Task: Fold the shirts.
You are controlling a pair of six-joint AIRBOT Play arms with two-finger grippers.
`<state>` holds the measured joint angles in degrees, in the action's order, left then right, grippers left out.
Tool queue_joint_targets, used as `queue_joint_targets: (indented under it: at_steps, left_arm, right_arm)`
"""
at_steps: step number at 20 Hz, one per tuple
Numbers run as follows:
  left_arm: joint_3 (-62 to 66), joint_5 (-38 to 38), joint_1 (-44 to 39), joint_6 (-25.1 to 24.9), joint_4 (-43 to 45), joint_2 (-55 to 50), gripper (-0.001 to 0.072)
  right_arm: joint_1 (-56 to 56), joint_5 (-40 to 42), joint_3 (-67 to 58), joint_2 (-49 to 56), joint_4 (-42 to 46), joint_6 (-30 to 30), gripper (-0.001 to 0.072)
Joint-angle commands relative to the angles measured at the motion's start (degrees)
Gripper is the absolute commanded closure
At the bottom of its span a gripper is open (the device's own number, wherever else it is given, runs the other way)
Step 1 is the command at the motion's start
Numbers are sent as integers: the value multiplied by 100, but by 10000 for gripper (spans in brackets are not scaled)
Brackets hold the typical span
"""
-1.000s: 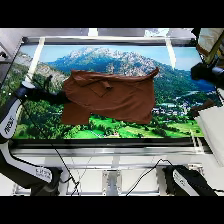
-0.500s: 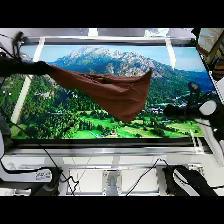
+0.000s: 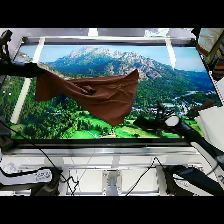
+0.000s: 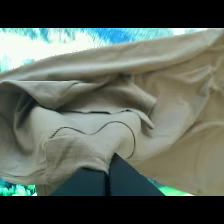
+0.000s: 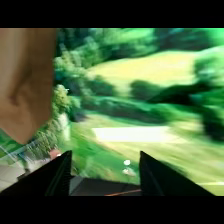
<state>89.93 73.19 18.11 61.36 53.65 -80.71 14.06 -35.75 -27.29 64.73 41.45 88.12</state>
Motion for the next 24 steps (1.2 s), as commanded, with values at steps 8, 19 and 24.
queue_joint_targets:
  at_steps: [8,19,24]
  left_arm:
    - [-363,0,7,85,13,-11,694]
    - [-363,-7,9,142,24,-11,694]
    - [-363,-17,9,142,26,-11,694]
  right_arm:
    - [1261,1733,-745,1720,-2358,-1325,352]
    - [885,927,-2273,1814,-918,-1622,686]
    - [144,951,-2887,804,20,-1589,686]
